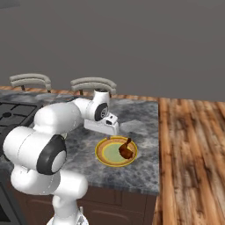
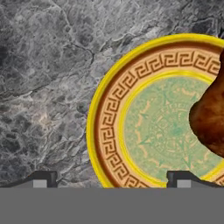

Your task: Place the chicken drumstick on the plate and place the onion on the same plate.

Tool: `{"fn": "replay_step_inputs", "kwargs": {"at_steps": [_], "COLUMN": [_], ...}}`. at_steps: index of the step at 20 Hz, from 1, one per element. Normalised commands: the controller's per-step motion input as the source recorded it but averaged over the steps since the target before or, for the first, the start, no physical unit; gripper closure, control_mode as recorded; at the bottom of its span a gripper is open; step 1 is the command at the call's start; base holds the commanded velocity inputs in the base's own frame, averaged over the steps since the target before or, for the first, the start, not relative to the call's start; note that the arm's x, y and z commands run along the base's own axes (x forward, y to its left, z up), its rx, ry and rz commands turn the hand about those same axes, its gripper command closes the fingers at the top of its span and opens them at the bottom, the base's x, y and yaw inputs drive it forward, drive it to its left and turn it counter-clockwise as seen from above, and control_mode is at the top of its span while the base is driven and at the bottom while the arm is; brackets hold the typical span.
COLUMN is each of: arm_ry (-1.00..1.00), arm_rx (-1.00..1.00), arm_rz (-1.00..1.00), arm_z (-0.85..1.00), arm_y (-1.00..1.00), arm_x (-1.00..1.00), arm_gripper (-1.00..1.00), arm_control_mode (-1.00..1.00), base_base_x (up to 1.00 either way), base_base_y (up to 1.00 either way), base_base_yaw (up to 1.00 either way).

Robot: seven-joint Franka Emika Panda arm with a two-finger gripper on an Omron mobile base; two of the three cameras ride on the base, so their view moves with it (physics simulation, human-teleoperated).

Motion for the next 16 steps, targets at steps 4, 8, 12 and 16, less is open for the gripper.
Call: {"fn": "replay_step_inputs", "kwargs": {"at_steps": [4, 8, 12, 16], "arm_ry": [0.00, 0.00, 0.00, -0.02], "arm_rx": [0.01, 0.00, 0.00, 0.00], "arm_rz": [-0.04, -0.02, 0.00, 0.00], "arm_z": [0.16, 0.24, 0.33, 0.16], "arm_y": [0.61, 0.57, 0.47, 0.51], "arm_x": [-0.11, -0.06, -0.05, -0.26], "arm_gripper": [-1.00, -1.00, -1.00, -1.00], "arm_control_mode": [-1.00, -1.00, -1.00, -1.00], "base_base_x": [0.00, 0.00, 0.00, 0.00], "base_base_y": [0.00, 0.00, 0.00, 0.00], "base_base_yaw": [0.00, 0.00, 0.00, 0.00]}}
